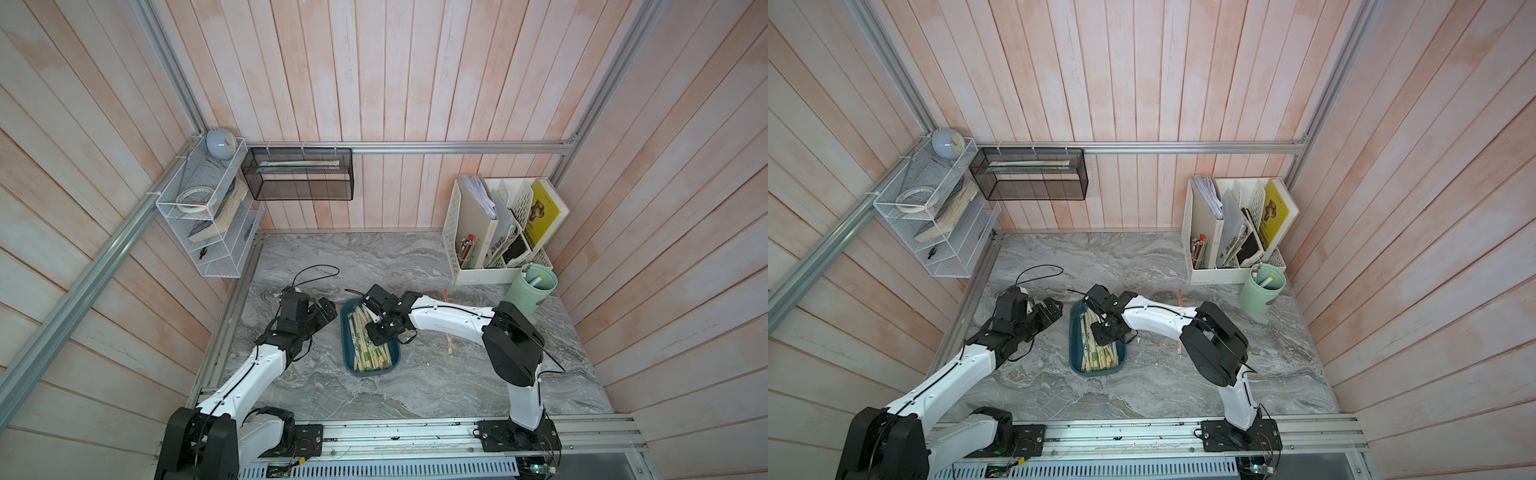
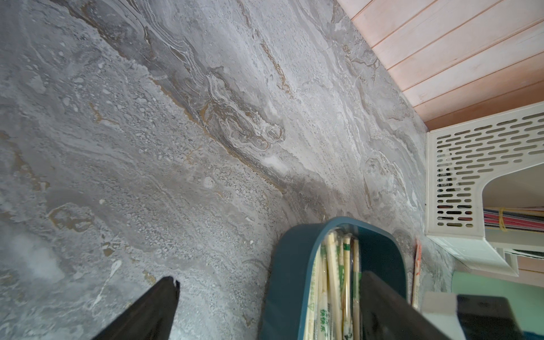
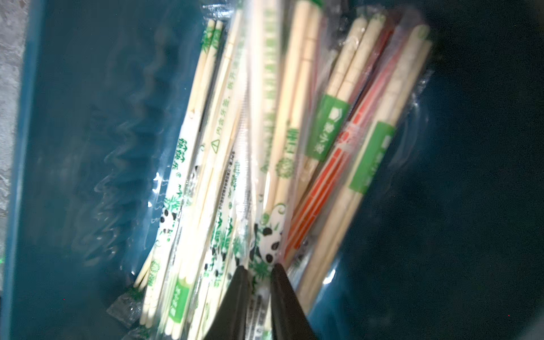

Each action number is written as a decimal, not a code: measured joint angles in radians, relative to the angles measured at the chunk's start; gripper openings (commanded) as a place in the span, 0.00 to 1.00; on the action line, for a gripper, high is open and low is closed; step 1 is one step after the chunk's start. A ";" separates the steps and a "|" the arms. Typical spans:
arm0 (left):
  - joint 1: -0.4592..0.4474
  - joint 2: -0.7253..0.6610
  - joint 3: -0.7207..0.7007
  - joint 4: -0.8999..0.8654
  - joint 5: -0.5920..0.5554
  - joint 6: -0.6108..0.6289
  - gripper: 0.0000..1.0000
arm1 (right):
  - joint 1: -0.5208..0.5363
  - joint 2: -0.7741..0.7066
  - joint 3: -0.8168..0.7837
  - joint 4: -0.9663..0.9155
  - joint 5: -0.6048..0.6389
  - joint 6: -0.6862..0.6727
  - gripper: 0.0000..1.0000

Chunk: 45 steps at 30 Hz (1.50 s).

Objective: Take the paired disposable chopsticks out of the storage box
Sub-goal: Pick up the paired disposable chopsticks from the storage box.

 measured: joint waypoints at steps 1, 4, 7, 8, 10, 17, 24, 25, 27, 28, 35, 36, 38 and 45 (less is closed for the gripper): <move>0.000 0.000 0.000 0.003 0.001 0.000 1.00 | 0.000 0.000 0.000 0.000 0.000 0.000 0.15; 0.001 0.000 0.000 0.008 0.004 0.000 1.00 | 0.001 0.000 0.000 0.000 0.000 0.000 0.11; 0.001 0.000 0.000 0.011 0.004 0.000 1.00 | 0.001 0.000 0.000 0.000 0.000 -0.003 0.06; 0.001 0.000 0.000 0.011 0.004 0.000 1.00 | 0.001 0.000 0.000 0.000 0.000 0.000 0.06; 0.001 0.000 0.000 0.011 0.004 0.000 1.00 | 0.001 0.000 0.000 0.000 0.000 0.000 0.06; 0.001 0.000 -0.002 0.017 0.008 0.000 1.00 | 0.001 -0.004 0.000 0.007 -0.019 0.004 0.02; 0.002 0.000 -0.002 0.018 0.015 0.000 1.00 | -0.007 -0.056 -0.016 0.080 -0.114 0.029 0.01; 0.002 0.000 -0.002 0.018 0.016 0.000 1.00 | -0.011 -0.069 -0.023 0.097 -0.130 0.035 0.01; 0.002 0.000 -0.002 0.018 0.016 0.000 1.00 | -0.023 -0.090 -0.038 0.127 -0.157 0.047 0.01; 0.002 0.000 -0.002 0.018 0.017 0.000 1.00 | -0.029 -0.100 -0.047 0.141 -0.171 0.055 0.01; 0.002 0.000 -0.002 0.018 0.031 0.000 1.00 | -0.072 -0.145 -0.127 0.263 -0.266 0.114 0.00; 0.002 0.000 -0.002 0.018 0.031 0.000 1.00 | -0.080 -0.150 -0.138 0.282 -0.278 0.125 0.00; 0.002 0.000 -0.002 0.018 0.031 0.001 1.00 | -0.097 -0.167 -0.164 0.311 -0.297 0.146 0.00; 0.002 0.000 -0.002 0.018 0.037 0.005 1.00 | -0.196 -0.298 -0.262 0.348 -0.300 0.171 0.00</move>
